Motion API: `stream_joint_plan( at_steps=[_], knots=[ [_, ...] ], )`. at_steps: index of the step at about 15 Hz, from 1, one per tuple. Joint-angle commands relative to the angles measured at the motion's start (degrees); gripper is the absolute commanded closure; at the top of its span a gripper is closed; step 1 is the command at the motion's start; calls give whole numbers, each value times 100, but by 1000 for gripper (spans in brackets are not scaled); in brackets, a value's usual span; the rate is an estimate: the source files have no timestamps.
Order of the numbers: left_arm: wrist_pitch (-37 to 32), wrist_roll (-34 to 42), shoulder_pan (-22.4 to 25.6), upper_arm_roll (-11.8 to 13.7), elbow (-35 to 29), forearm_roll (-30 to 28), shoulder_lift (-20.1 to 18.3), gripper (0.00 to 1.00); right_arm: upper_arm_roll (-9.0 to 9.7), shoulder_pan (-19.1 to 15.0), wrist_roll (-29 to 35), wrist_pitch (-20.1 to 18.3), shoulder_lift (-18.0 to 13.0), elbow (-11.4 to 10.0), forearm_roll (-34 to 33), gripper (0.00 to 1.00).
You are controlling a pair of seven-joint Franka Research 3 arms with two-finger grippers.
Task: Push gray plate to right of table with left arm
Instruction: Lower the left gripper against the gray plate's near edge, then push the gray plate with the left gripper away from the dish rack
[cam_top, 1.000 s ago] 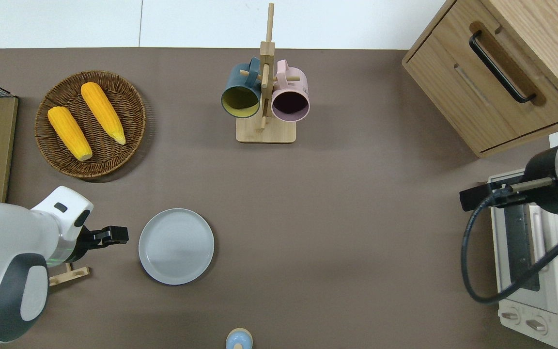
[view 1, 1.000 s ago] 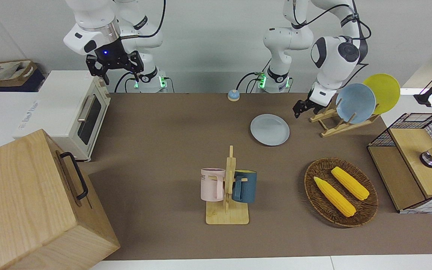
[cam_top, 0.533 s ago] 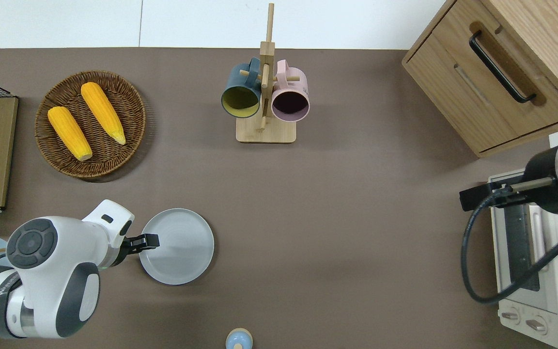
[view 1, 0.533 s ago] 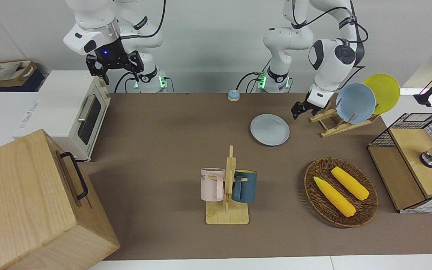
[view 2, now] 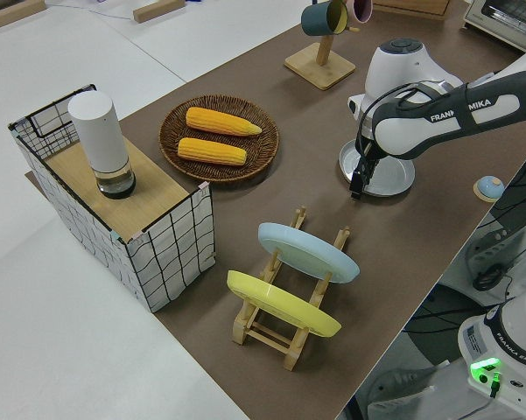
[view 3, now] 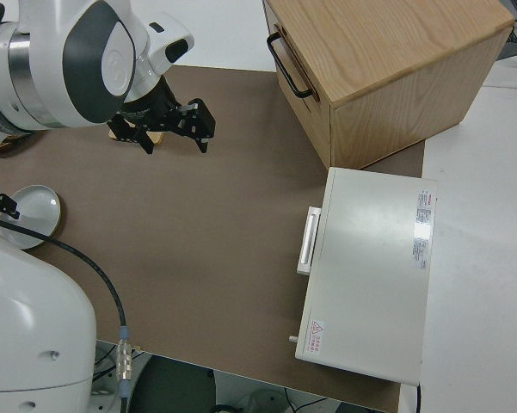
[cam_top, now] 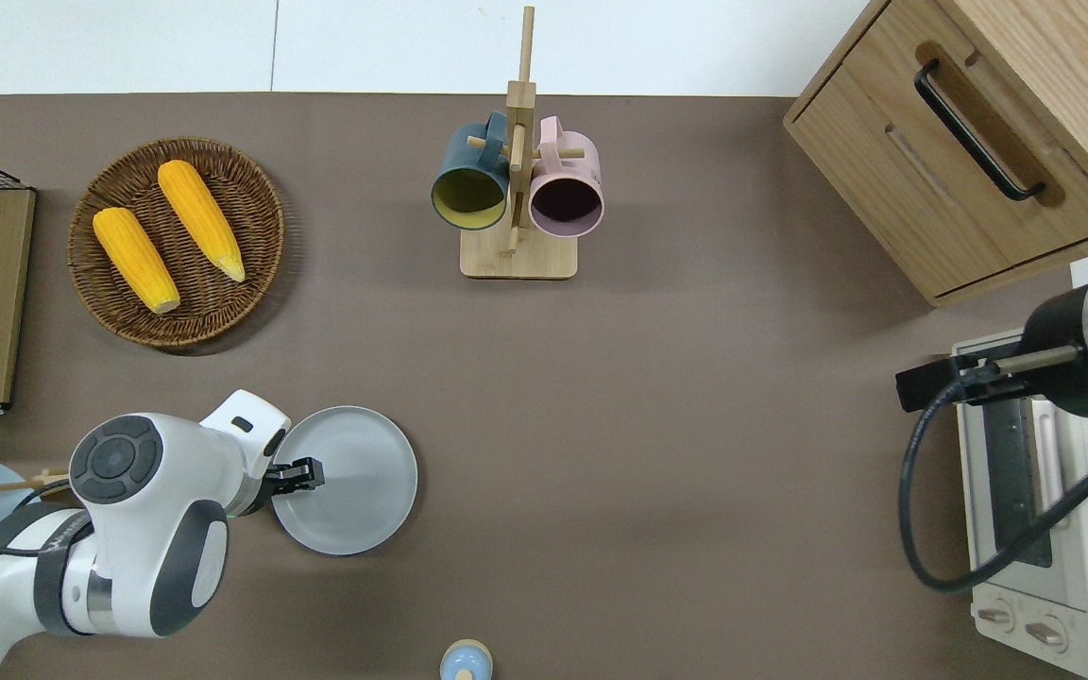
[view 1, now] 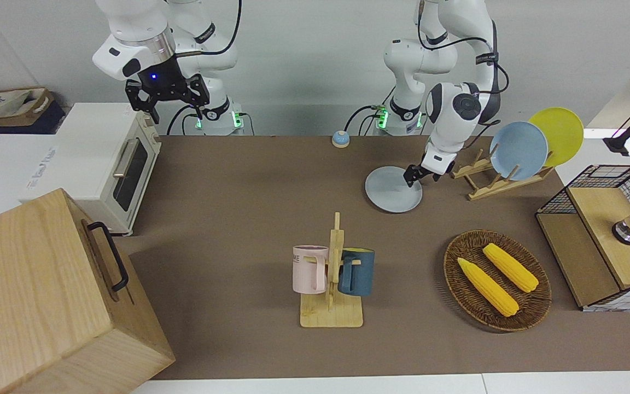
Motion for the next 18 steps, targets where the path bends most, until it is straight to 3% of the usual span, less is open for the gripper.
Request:
stream_joint_plan(
  at_steps=[1,4,7,13,15,18],
  knots=[
    [33,-48,-61,36,-60,-13,-37,999,98,-114,75,-89,-17,50,25,17],
    [50,-39,-61,36,-60,-13,-29,1000,89,-114,75,-89,-17,50,25,17],
    [129,-91,-70,27,2,-13,243,1000,98,-114,75,-89,-17,50,25,17],
    [252,-161,-70,-8,11,-22,261,1000,89,-114,75,-89,-17,50,33,17],
    [252,-450,-70,-166,63,-13,287,1000,98,-114,75,-89,-17,50,33,17],
    [252,-1082,-70,-613,387,-13,673,1000,98,-114,75,-89,-17,50,25,17]
  ],
)
